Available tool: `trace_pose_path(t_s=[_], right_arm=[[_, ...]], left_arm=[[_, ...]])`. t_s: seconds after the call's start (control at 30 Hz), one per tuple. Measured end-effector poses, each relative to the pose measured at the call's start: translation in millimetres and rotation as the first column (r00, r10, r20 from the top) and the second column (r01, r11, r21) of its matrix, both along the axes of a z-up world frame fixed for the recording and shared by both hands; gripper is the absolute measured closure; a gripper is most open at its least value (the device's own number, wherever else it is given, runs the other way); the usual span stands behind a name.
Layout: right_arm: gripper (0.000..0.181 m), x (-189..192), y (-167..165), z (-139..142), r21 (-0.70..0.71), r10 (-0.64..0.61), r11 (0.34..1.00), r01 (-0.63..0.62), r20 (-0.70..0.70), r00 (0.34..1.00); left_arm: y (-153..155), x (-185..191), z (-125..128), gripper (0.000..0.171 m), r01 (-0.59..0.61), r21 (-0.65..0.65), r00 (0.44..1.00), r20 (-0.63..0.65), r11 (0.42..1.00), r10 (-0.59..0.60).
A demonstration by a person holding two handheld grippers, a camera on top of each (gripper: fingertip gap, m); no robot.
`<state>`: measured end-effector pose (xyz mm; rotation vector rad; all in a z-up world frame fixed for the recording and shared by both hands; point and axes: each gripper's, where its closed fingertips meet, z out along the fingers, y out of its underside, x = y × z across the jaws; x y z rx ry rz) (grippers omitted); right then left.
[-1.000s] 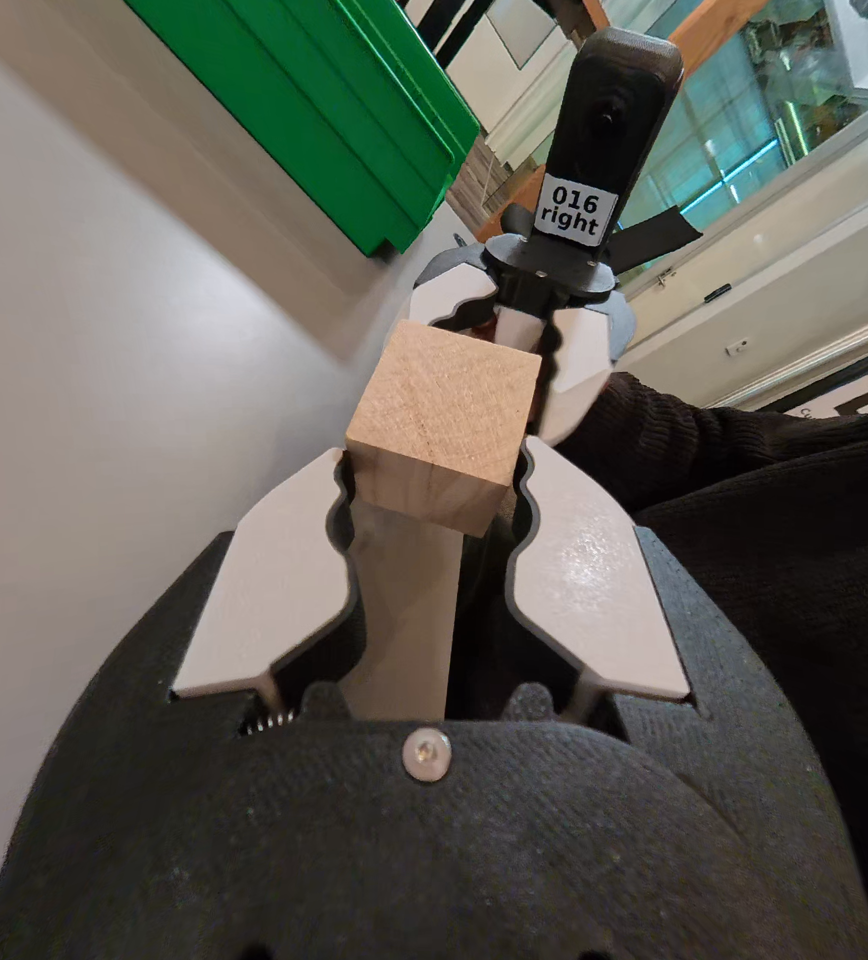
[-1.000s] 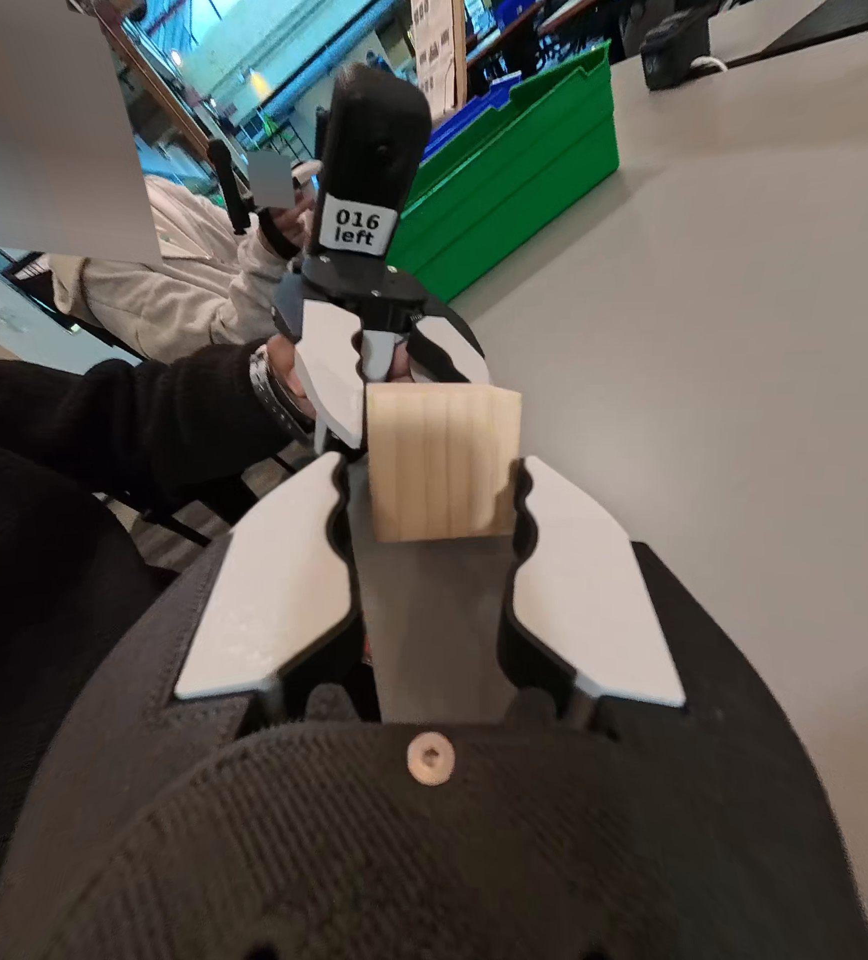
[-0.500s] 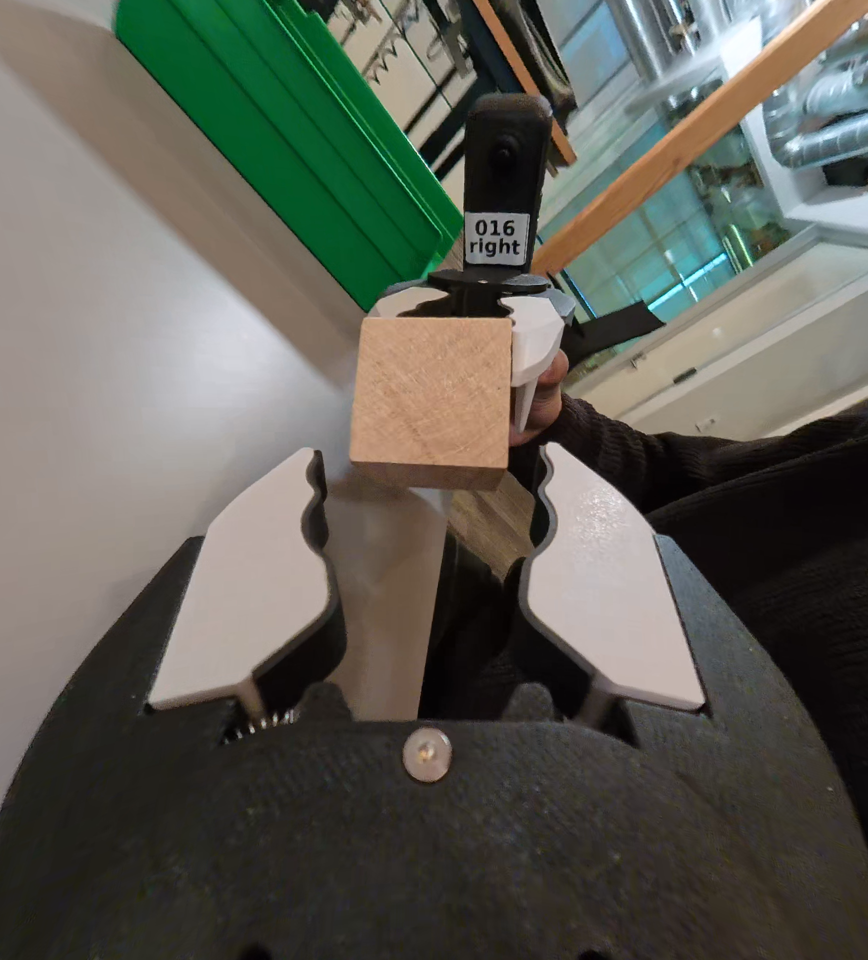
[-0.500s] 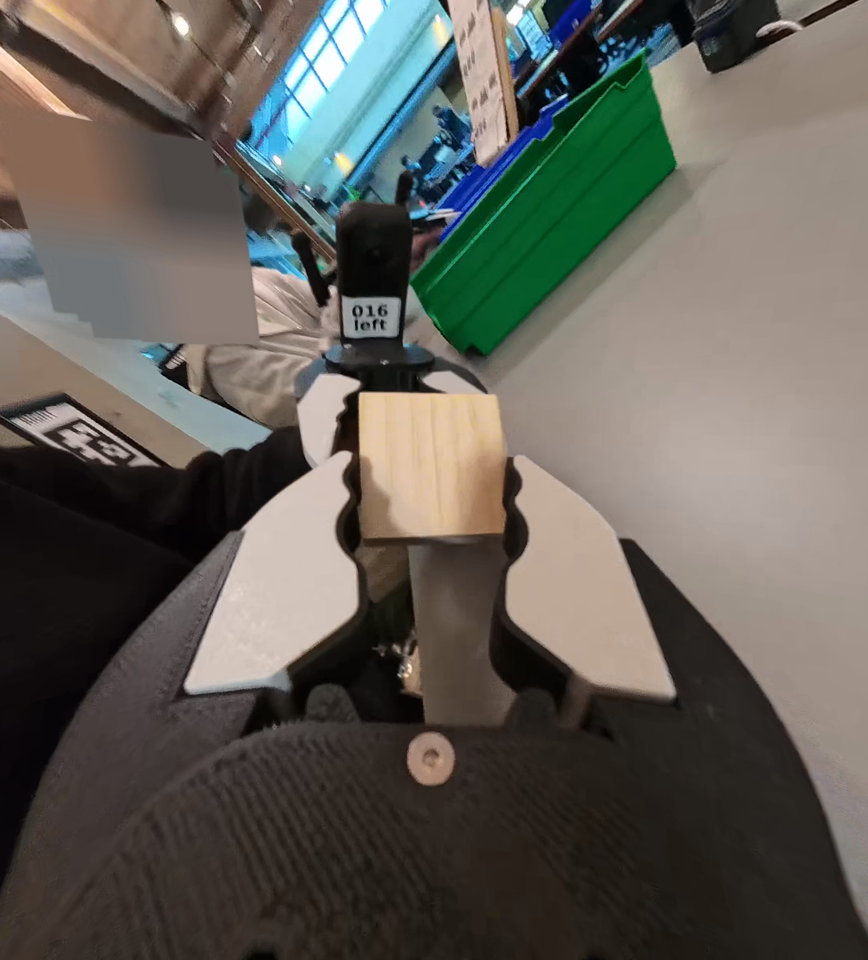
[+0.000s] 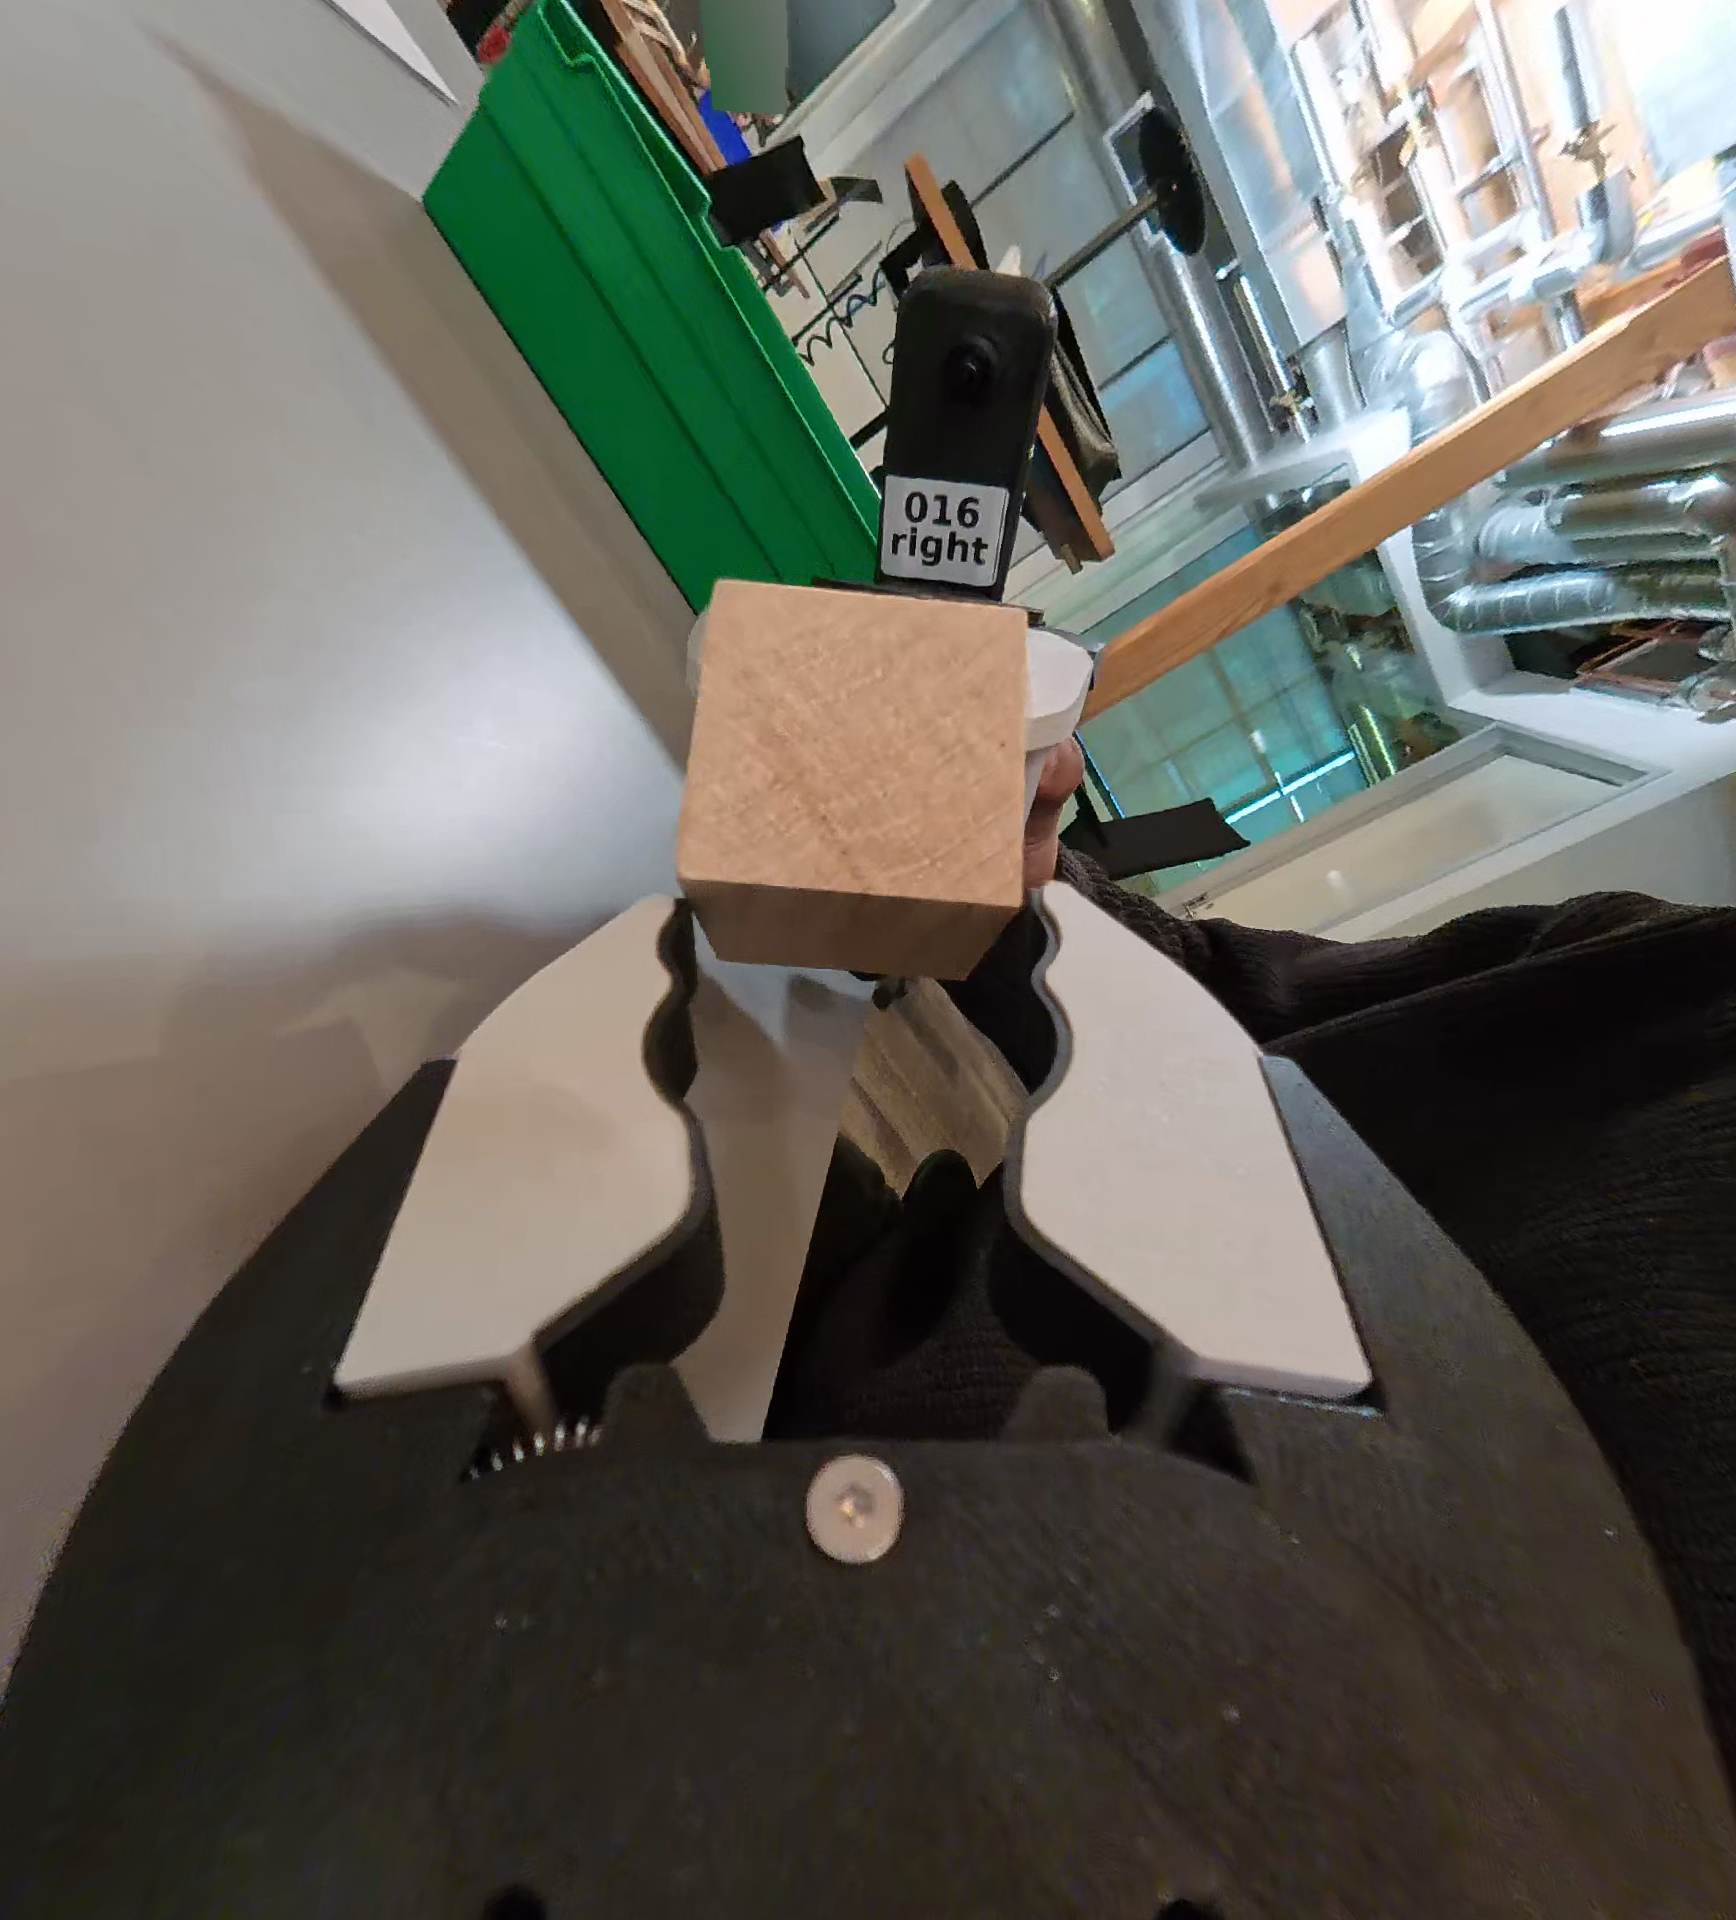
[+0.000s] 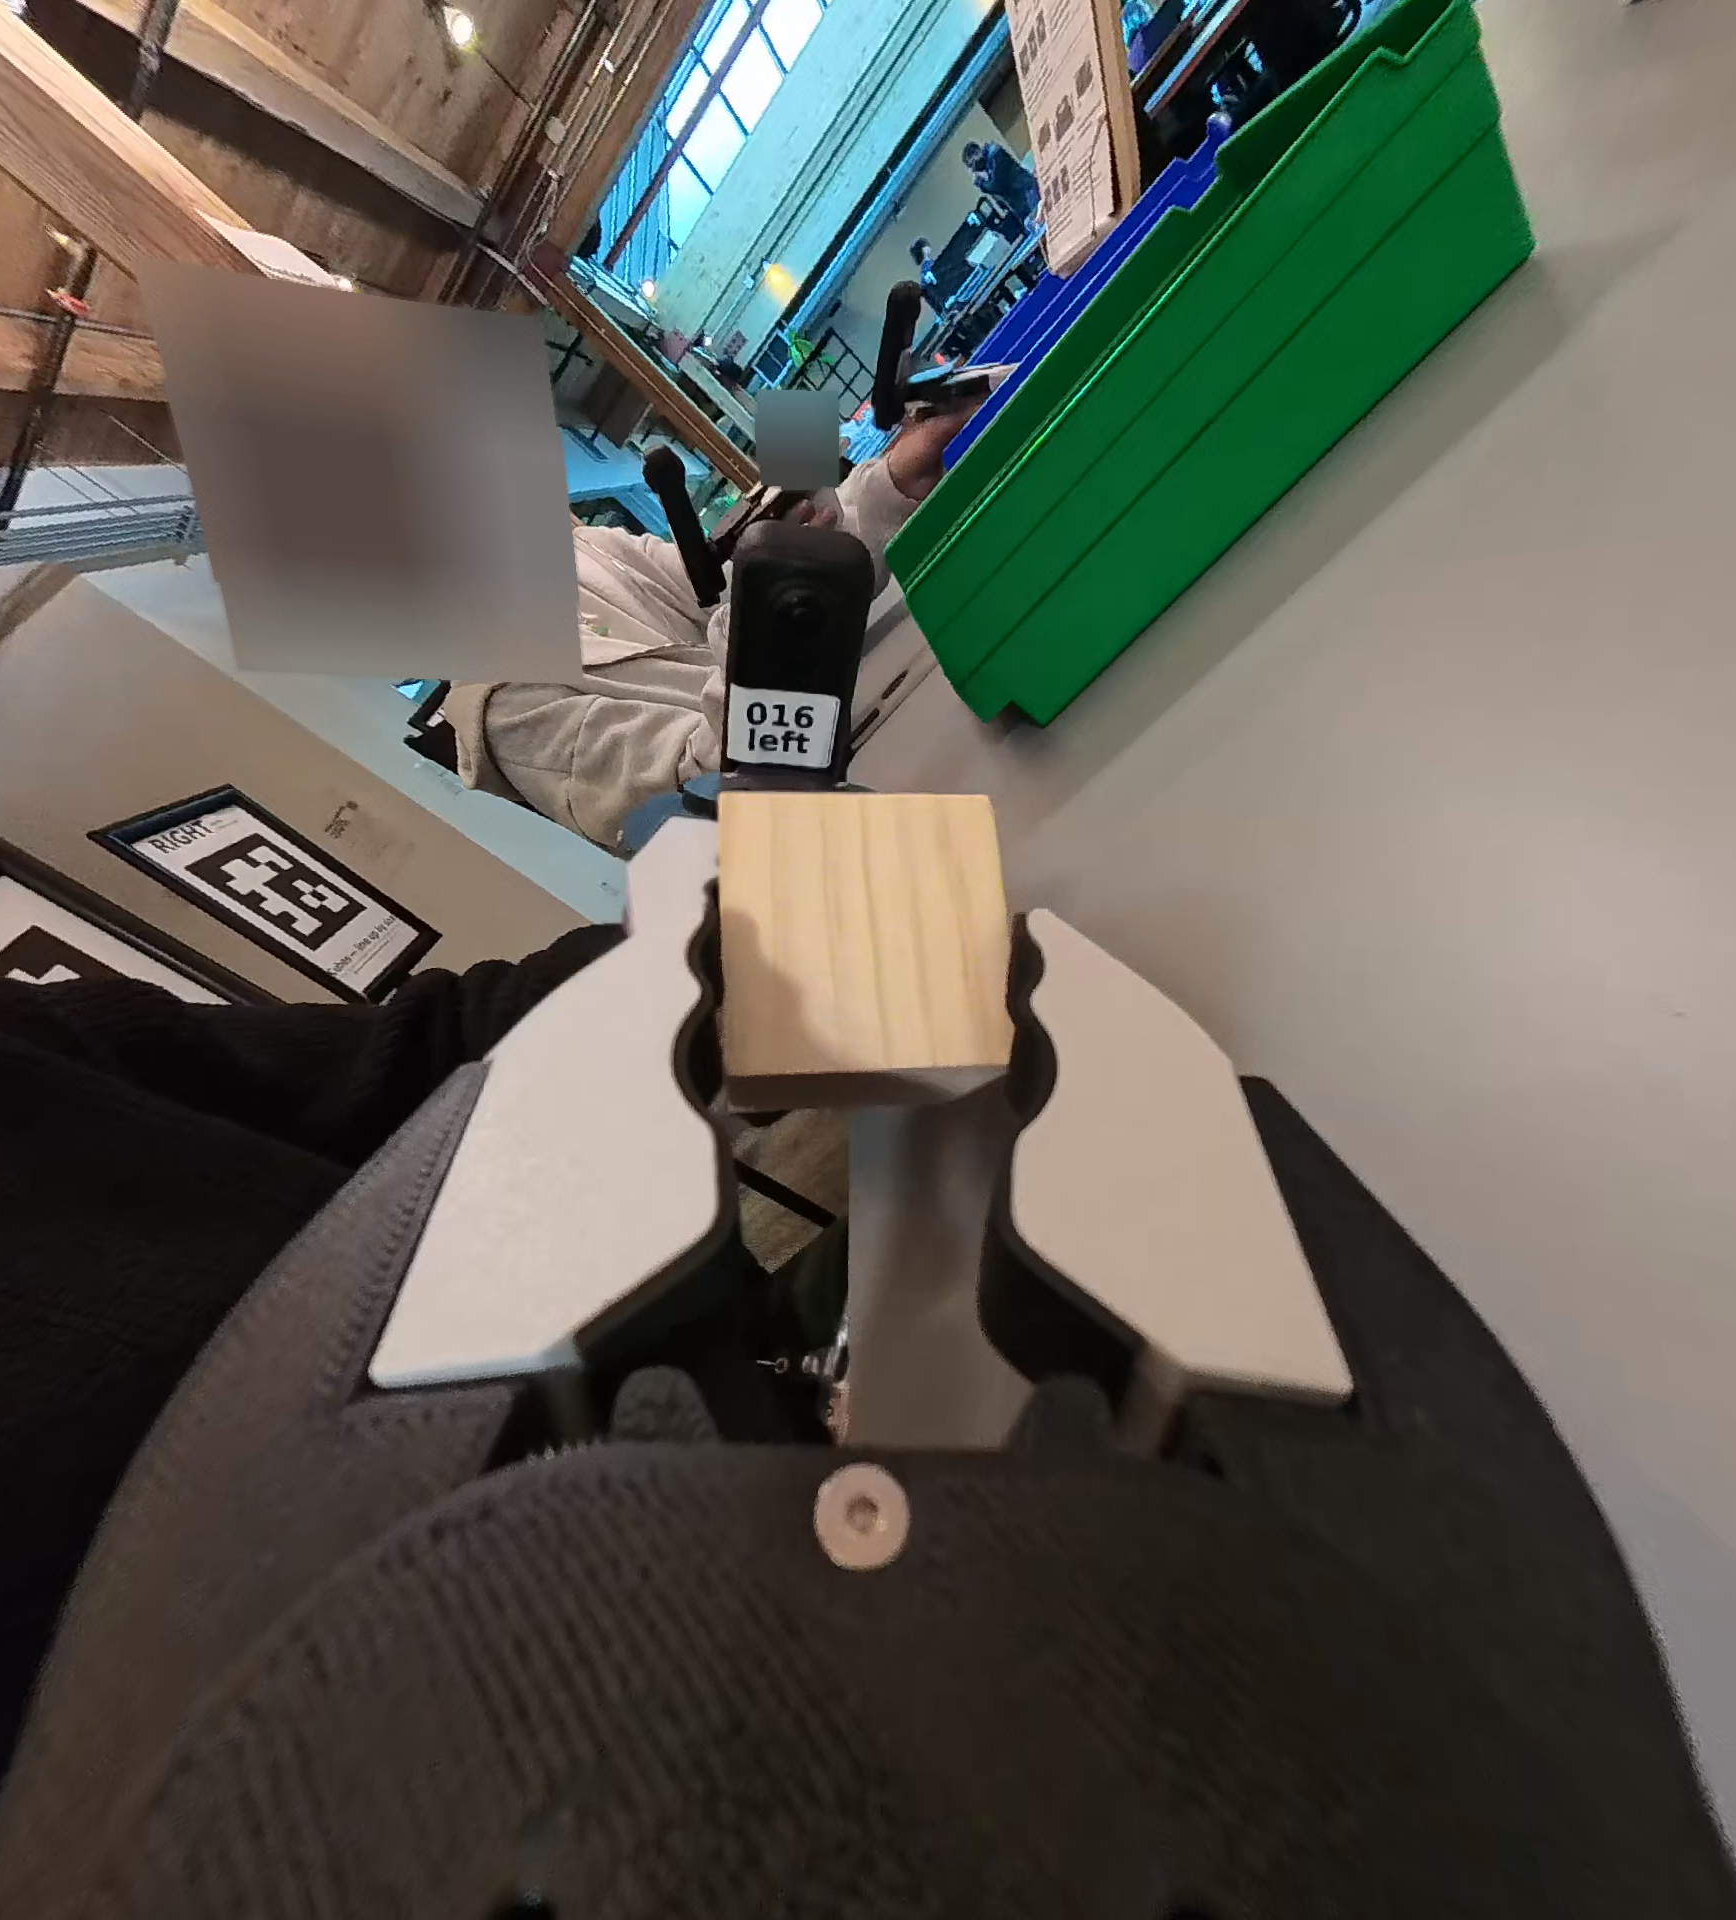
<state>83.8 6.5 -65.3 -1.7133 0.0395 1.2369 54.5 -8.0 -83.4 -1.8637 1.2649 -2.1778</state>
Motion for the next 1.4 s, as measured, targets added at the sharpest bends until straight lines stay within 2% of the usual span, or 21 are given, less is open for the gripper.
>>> trace_pose_path(t_s=[0.13,0.33,0.67,0.97,1.4], right_arm=[[0.128,0,0,-1,-0.01,0.0,1.0,0.0,-0.028,1.0],[0.128,0,-8,-6,-0.017,-0.007,1.0,0.007,0.019,1.0],[0.128,26,-46,-21,-0.063,-0.103,0.993,0.103,0.014,0.995],[0.127,42,-72,-19,-0.047,-0.17,0.984,0.17,0.0,0.985],[0.127,37,-69,-20,-0.051,-0.138,0.989,0.139,0.026,0.99]], left_arm=[[4,0,3,0.112,-0.009,-0.014,1.0,0.021,1.0,0.009],[9,9,6,0.112,-0.027,0.014,0.998,0.05,1.0,0.026],[-21,43,-3,0.113,0.142,0.087,0.99,-0.01,0.986,-0.142],[-47,58,-2,0.113,0.263,0.135,0.965,-0.029,0.955,-0.261],[-45,53,-4,0.113,0.263,0.143,0.965,-0.04,0.954,-0.26]])
